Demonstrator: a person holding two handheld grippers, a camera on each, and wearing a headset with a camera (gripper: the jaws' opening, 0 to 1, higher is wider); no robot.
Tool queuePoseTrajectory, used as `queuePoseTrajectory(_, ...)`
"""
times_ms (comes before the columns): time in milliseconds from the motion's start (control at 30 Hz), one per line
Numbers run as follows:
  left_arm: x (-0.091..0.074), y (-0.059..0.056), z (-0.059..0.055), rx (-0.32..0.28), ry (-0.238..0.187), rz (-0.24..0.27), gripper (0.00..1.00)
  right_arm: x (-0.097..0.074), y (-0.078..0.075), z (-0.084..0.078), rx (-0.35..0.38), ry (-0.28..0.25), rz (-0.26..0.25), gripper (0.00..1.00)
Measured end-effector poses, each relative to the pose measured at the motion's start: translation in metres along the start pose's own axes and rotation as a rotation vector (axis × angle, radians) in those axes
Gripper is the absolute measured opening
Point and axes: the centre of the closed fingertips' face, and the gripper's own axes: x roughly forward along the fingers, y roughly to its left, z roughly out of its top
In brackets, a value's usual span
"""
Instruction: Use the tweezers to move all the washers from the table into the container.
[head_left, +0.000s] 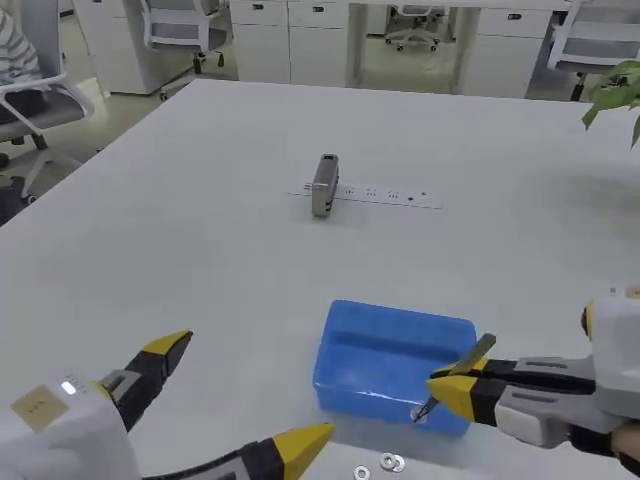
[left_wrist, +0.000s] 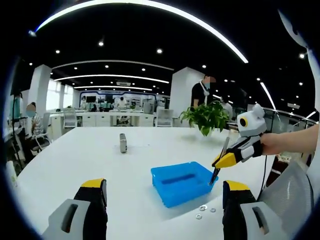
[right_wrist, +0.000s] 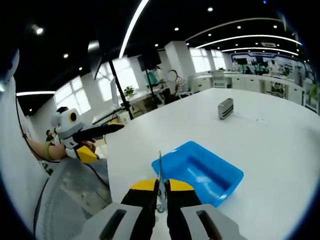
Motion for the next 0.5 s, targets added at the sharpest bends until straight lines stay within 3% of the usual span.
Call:
queuePoseTrajectory(333,0.001,-0.001,-0.003,0.021,0.021,-0.002,0.99,-0.006,-0.019,0.012,0.020,-0.031,-0.036,0.03)
queuePoseTrajectory(500,0.001,-0.001,-0.003,0.025,0.019,-0.003,0.99,-0.005,-0.034,0.013,0.038,-0.025,-0.079,0.03)
